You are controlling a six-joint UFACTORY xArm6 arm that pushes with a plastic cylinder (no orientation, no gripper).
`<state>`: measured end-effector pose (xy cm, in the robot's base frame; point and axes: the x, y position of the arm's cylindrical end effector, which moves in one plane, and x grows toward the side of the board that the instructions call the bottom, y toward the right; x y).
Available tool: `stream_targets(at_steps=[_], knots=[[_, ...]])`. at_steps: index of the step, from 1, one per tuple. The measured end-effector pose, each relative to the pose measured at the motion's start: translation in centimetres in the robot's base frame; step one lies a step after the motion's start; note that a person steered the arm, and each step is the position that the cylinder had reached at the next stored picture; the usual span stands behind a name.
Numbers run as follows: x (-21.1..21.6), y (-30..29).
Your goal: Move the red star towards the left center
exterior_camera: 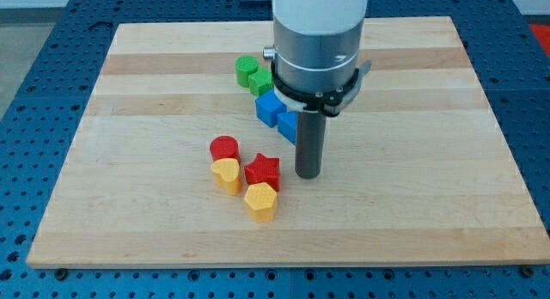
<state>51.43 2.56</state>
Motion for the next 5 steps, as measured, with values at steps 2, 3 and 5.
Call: stream_targets(at_steps=[2, 3, 5], knots=[[1.3, -3.6], [1.0, -8.7], [-0.3, -14.6]])
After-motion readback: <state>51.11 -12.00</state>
